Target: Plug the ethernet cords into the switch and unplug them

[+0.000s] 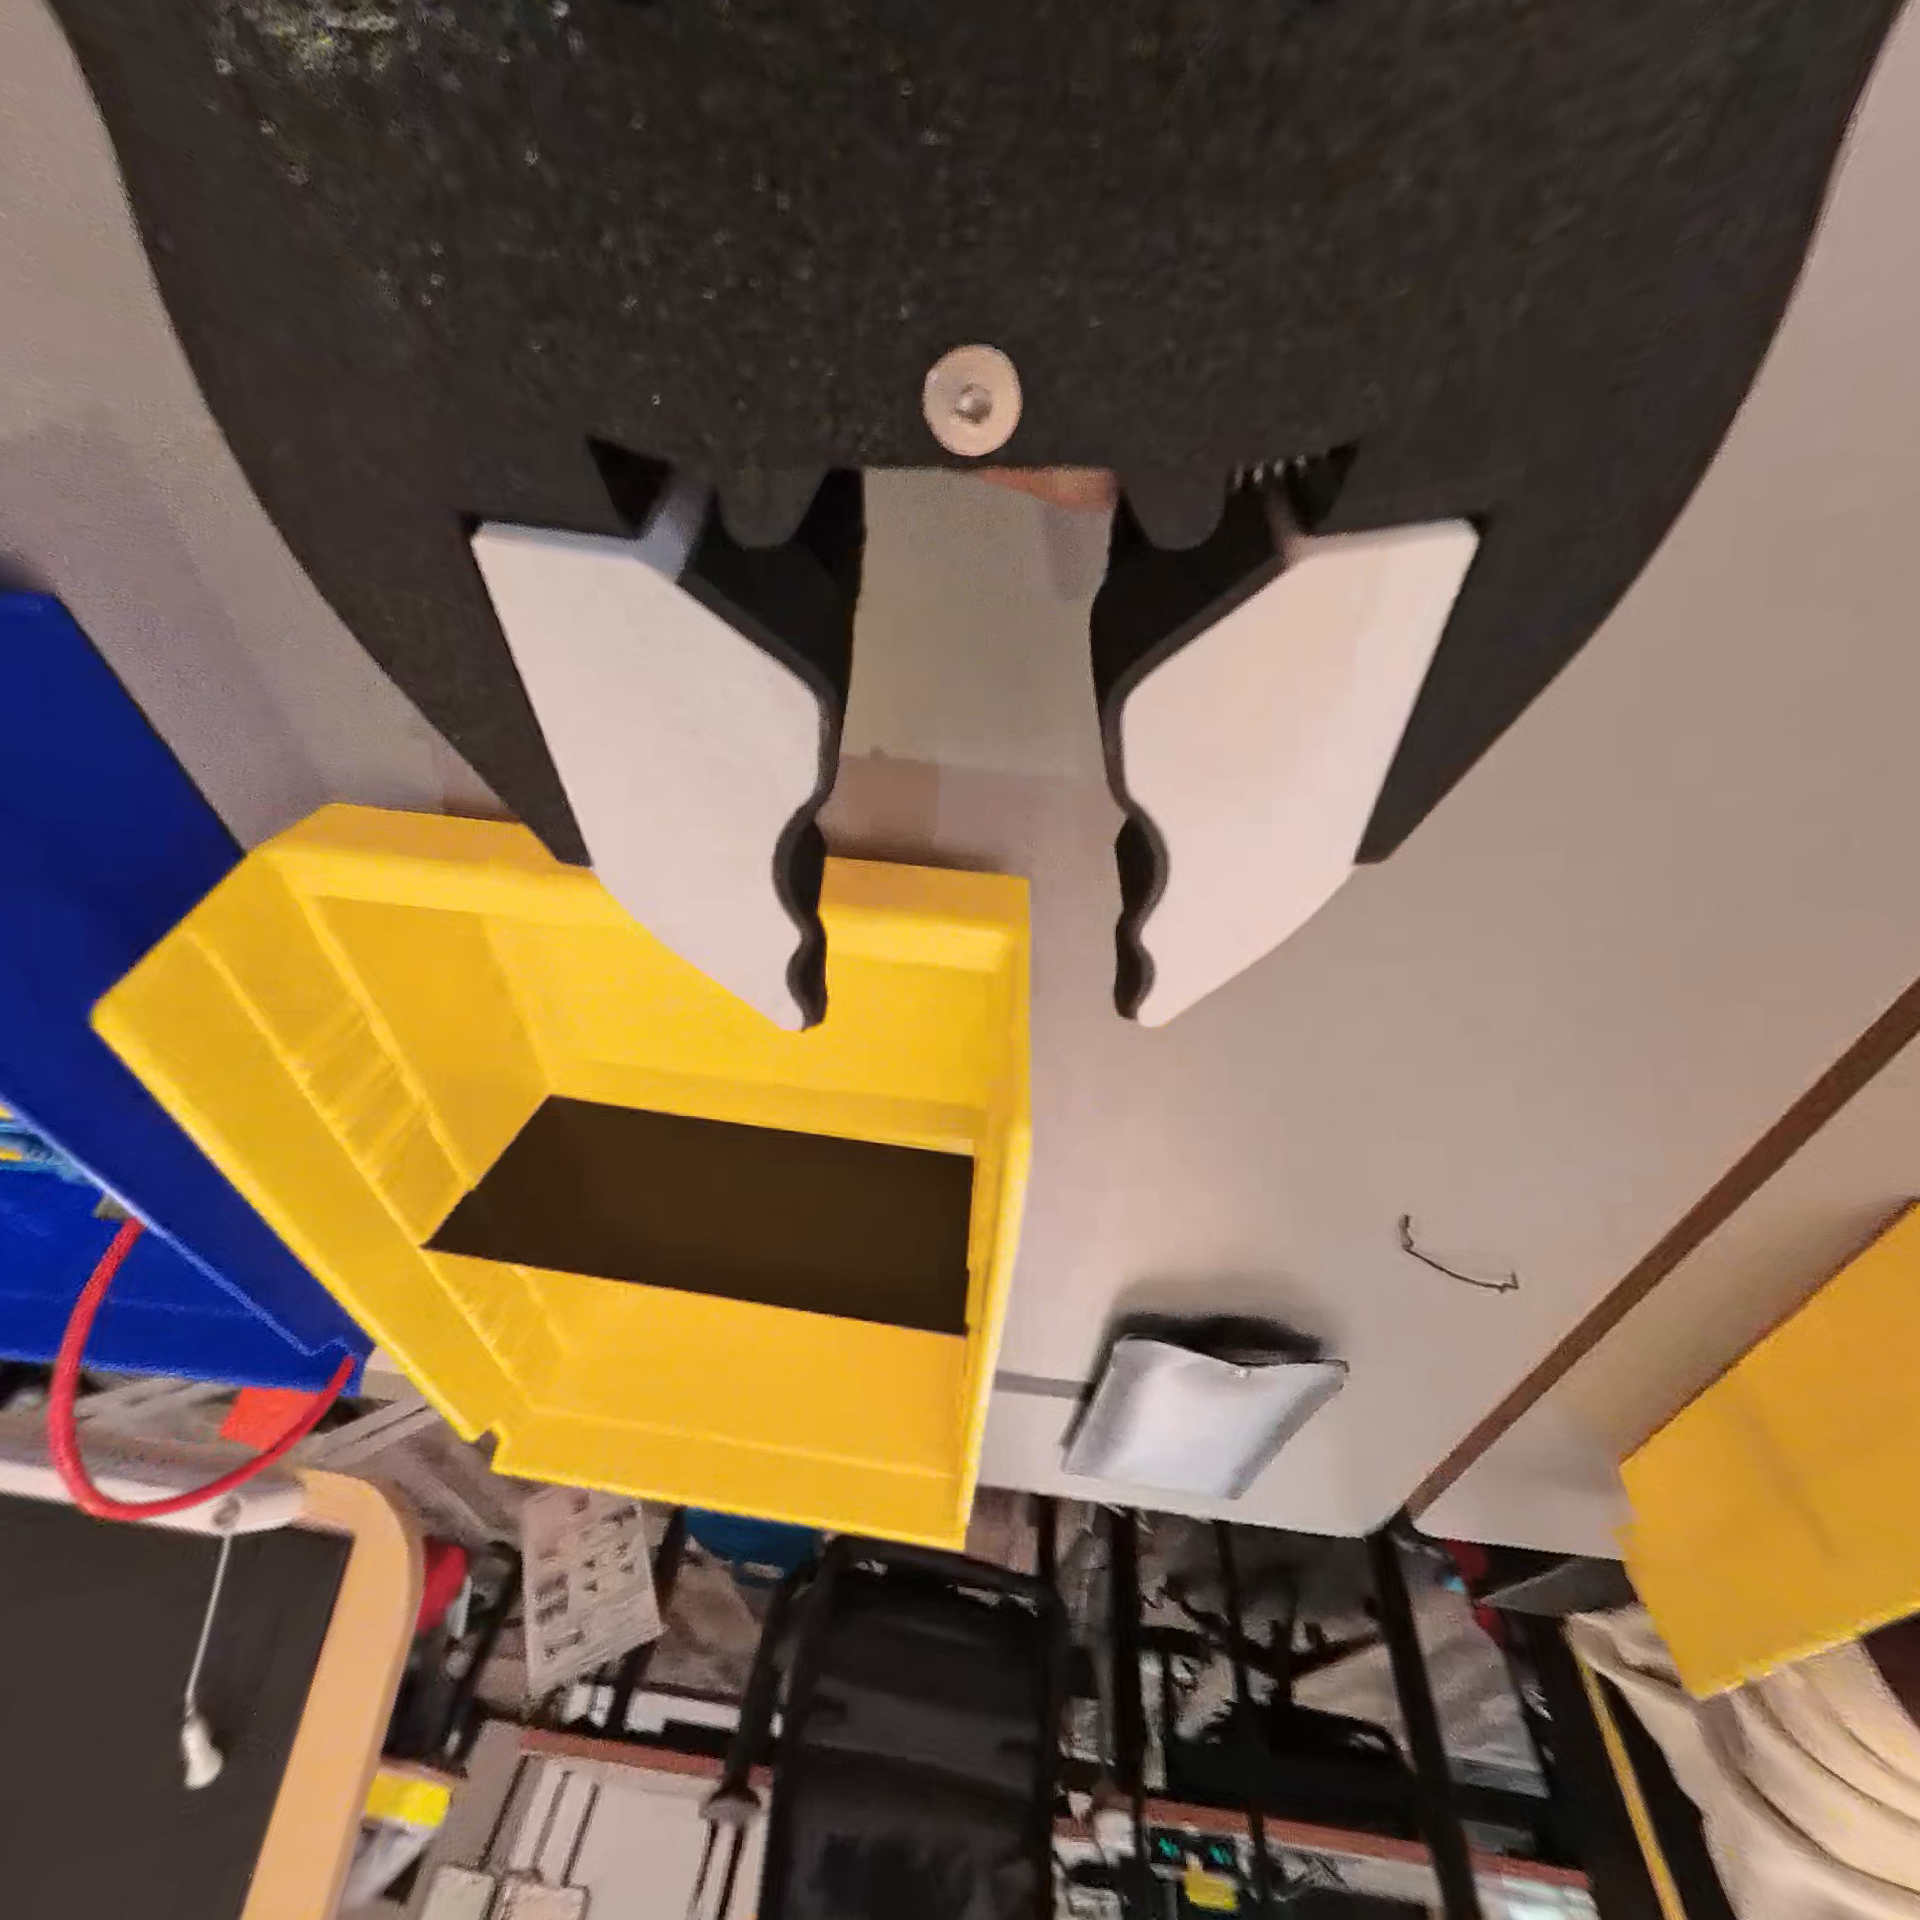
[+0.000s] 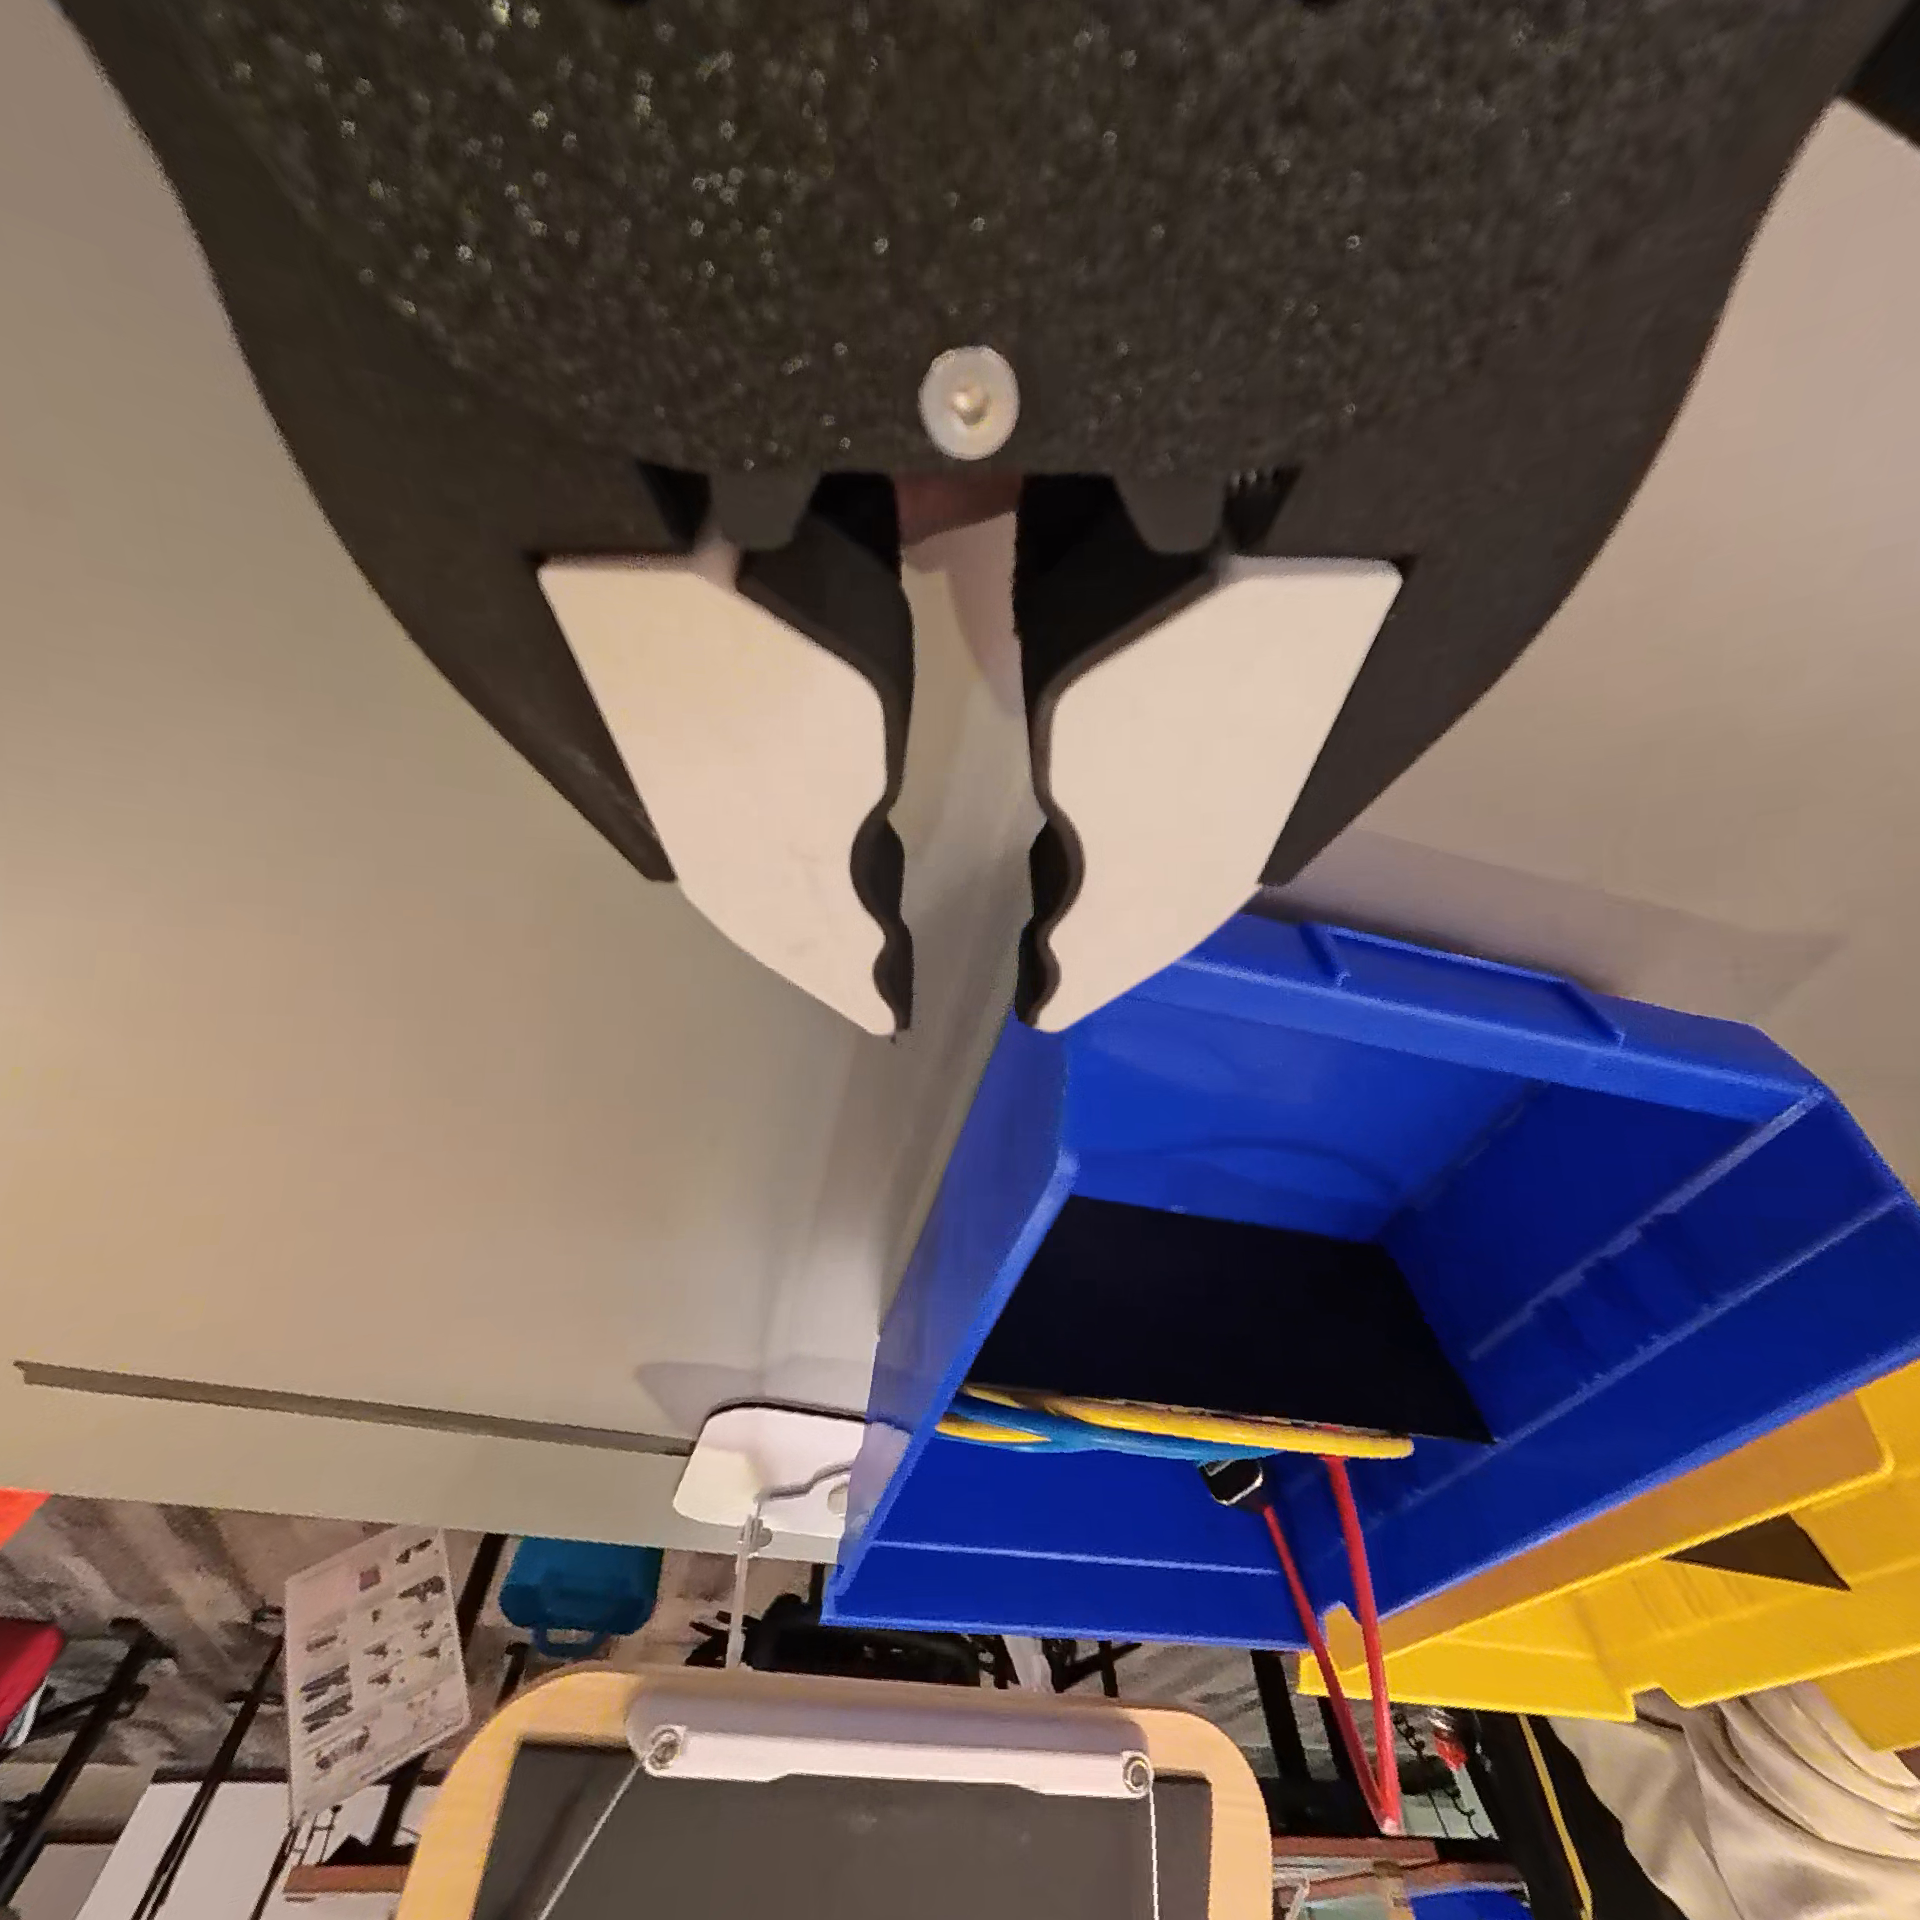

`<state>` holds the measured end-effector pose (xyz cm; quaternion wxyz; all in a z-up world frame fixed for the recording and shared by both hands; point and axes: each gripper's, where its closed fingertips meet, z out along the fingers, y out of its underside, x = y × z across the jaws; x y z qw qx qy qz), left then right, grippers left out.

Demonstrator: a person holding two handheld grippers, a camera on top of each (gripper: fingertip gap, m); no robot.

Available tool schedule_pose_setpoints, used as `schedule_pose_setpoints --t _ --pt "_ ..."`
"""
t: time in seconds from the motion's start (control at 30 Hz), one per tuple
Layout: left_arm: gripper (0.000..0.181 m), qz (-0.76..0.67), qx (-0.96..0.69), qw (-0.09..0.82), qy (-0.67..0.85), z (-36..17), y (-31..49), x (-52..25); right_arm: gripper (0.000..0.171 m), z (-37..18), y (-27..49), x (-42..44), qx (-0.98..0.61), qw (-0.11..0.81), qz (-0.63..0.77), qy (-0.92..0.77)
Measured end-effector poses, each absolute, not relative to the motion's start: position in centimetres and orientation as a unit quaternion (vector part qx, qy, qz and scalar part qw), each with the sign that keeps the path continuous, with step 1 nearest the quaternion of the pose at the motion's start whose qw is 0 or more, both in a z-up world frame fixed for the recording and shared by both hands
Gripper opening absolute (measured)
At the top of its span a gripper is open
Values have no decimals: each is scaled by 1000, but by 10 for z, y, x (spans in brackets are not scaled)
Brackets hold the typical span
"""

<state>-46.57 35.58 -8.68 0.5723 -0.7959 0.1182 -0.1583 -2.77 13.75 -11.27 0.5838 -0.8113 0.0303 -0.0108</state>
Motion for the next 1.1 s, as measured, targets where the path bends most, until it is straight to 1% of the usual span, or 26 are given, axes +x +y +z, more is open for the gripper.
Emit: schedule_pose_setpoints --t 0.13,0.3,0.33,0.4,0.43,0.5,0.63,0.77,0.87,0.97,1.1 --pt "52 -114 -811 556 141 -98 391 -474 19 -116 129 -31 -816 576 -28 22" --pt "46 -123 -819 543 139 -108 419 -457 19 -111 114 -43 -808 584 -74 -21" --pt "41 -131 -822 536 138 -111 424 -453 19 -111 112 -46 -806 585 -83 -30" --pt "19 -136 -835 514 143 -123 430 -451 19 -112 108 -54 -806 583 -90 -47" --pt "3 -163 -835 504 148 -126 429 -446 19 -112 106 -59 -806 583 -89 -53" --pt "3 -181 -839 493 141 -127 429 -444 19 -111 102 -68 -805 585 -81 -59" --pt "3 -141 -844 491 161 -129 420 -442 19 -104 100 -100 -799 597 -31 -65" --pt "3 -122 -849 486 168 -130 397 -445 21 -99 108 -158 -798 595 38 -89" --pt "4 -105 -854 483 163 -130 370 -454 25 -99 122 -212 -808 572 100 -102" --pt "4 -90 -861 477 153 -130 341 -466 36 -96 143 -260 -808 563 128 -113" --pt "4 -89 -868 472 123 -131 298 -480 55 -108 180 -305 -823 546 104 -120"
